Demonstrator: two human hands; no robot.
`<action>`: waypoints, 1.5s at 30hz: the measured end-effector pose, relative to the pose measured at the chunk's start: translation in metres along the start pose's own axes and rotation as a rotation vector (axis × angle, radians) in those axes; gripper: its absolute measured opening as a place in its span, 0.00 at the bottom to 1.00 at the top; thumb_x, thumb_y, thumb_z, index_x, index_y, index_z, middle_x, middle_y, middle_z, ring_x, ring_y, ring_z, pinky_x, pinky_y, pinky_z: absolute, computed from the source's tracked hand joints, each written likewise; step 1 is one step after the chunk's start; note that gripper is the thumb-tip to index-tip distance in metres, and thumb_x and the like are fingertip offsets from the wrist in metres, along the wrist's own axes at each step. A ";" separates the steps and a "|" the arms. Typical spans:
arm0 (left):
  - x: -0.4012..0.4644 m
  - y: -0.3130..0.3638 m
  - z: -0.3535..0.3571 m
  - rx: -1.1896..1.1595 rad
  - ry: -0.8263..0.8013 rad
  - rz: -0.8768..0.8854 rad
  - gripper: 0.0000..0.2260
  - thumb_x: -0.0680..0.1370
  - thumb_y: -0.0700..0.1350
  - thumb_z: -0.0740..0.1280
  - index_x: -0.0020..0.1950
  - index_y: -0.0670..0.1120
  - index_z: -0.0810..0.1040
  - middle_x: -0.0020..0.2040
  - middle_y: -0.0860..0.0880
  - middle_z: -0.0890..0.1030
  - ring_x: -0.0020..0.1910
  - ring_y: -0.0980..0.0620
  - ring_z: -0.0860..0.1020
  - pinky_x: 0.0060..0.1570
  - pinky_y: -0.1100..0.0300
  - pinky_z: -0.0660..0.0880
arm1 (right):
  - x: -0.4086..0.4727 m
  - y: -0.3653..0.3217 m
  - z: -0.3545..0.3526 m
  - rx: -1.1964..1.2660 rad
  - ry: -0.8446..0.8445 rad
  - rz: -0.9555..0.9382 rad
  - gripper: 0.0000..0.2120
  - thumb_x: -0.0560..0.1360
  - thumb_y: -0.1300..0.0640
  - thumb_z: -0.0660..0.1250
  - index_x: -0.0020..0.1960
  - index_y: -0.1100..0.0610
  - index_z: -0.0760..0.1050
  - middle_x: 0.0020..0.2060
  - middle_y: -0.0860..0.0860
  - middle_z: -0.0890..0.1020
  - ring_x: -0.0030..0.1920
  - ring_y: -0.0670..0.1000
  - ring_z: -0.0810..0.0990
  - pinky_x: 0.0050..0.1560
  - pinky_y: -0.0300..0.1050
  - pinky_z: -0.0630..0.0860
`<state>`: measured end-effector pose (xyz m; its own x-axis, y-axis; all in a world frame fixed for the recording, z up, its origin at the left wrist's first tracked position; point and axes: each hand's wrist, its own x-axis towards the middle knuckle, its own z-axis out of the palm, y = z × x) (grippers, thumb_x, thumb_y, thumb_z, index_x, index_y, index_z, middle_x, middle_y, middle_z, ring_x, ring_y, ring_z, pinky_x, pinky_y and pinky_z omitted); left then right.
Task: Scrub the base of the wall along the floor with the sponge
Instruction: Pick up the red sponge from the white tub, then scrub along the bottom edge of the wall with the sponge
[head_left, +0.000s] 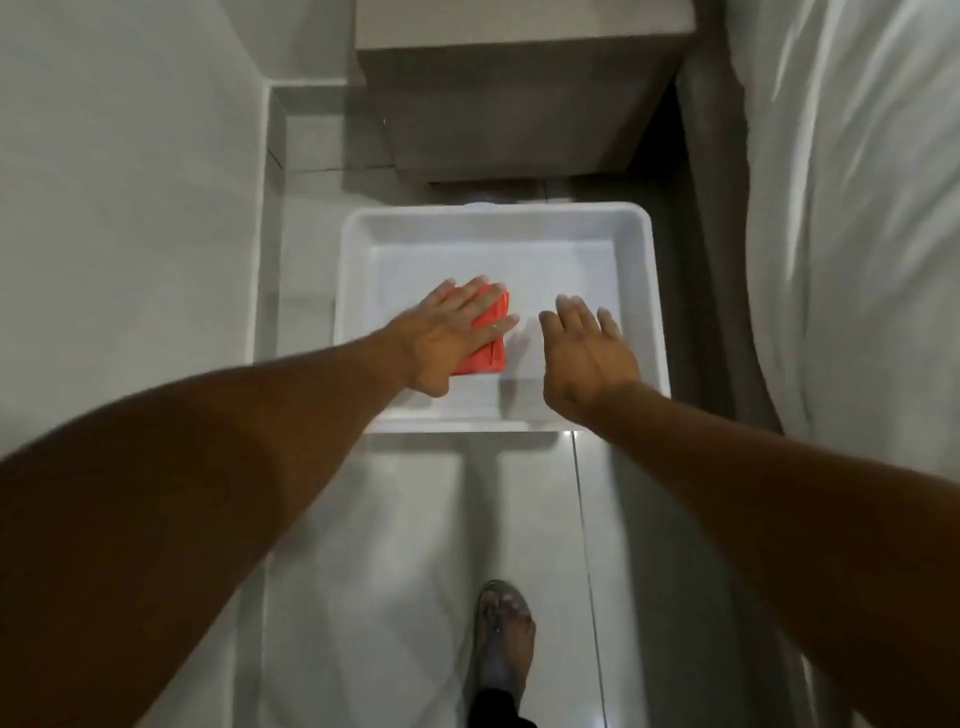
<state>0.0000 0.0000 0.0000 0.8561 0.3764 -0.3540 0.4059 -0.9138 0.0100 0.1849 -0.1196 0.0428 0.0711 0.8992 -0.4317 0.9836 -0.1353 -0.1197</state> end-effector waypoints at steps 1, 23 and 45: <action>0.008 -0.005 0.001 0.046 -0.032 0.065 0.59 0.63 0.53 0.81 0.80 0.57 0.41 0.83 0.42 0.44 0.81 0.37 0.44 0.78 0.40 0.50 | 0.007 0.002 0.003 -0.022 -0.004 -0.002 0.33 0.78 0.61 0.61 0.81 0.60 0.55 0.84 0.60 0.54 0.85 0.60 0.49 0.84 0.59 0.45; -0.032 0.007 -0.011 -0.136 0.080 -0.007 0.24 0.75 0.39 0.75 0.69 0.49 0.72 0.79 0.45 0.64 0.80 0.41 0.57 0.78 0.42 0.61 | -0.015 -0.054 -0.003 -0.043 -0.019 0.008 0.31 0.77 0.63 0.59 0.79 0.62 0.57 0.83 0.62 0.56 0.84 0.61 0.52 0.84 0.59 0.49; -0.410 0.214 0.265 -0.312 -0.030 -0.128 0.16 0.81 0.39 0.66 0.68 0.45 0.73 0.77 0.41 0.66 0.78 0.36 0.59 0.76 0.37 0.62 | -0.217 -0.276 0.286 0.100 -0.258 -0.166 0.31 0.74 0.66 0.60 0.77 0.66 0.61 0.80 0.66 0.61 0.82 0.64 0.58 0.83 0.58 0.55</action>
<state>-0.3484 -0.3902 -0.1003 0.7840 0.4762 -0.3982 0.5918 -0.7669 0.2481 -0.1490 -0.3961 -0.0860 -0.1462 0.7792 -0.6095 0.9561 -0.0470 -0.2894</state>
